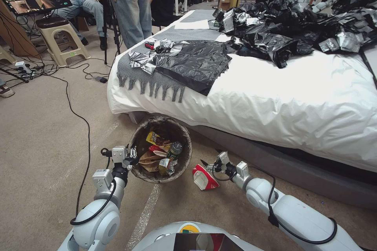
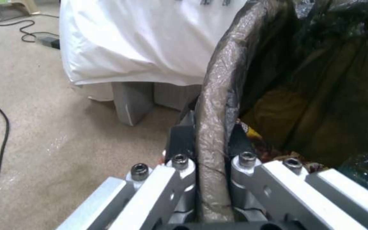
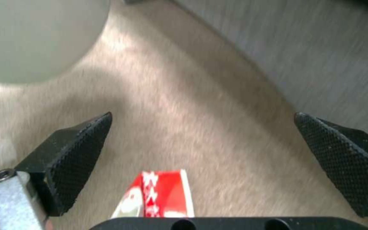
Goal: Pick up the trash bin, then pick up the garbage from the floor and place it into the trash bin.
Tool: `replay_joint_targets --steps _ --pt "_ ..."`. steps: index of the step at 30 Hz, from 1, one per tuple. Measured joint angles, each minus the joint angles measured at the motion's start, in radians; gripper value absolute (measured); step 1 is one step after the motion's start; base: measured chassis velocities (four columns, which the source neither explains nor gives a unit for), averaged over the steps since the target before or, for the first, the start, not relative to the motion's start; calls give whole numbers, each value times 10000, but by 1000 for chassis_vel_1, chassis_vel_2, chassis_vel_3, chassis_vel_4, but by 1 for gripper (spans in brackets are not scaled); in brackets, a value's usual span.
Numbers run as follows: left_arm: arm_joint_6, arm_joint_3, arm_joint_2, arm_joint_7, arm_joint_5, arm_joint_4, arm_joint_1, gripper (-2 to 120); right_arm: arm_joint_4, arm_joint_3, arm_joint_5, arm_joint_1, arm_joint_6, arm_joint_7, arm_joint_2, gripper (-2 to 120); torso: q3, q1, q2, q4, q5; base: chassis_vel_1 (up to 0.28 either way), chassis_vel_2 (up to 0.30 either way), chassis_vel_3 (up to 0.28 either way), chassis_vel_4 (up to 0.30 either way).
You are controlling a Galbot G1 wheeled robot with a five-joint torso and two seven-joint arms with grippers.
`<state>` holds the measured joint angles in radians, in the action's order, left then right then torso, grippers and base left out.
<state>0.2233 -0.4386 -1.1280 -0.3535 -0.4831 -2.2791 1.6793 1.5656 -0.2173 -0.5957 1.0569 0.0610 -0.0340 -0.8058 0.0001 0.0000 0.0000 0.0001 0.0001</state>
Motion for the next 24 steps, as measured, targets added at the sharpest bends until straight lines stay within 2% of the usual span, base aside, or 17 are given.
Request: replay_joint_targets --steps 15,24 --pt "9 16 31 -3 -9 13 -76 4 -1514 -473 -41 -123 -120 -288 -460 100 -1 0 0 -1 -2 0 0 0 0" --pt "10 15 43 -3 -15 14 -88 4 -1800 -636 -38 -284 -109 -371 -535 100 -1 0 0 0 -1 0 0 0 0"
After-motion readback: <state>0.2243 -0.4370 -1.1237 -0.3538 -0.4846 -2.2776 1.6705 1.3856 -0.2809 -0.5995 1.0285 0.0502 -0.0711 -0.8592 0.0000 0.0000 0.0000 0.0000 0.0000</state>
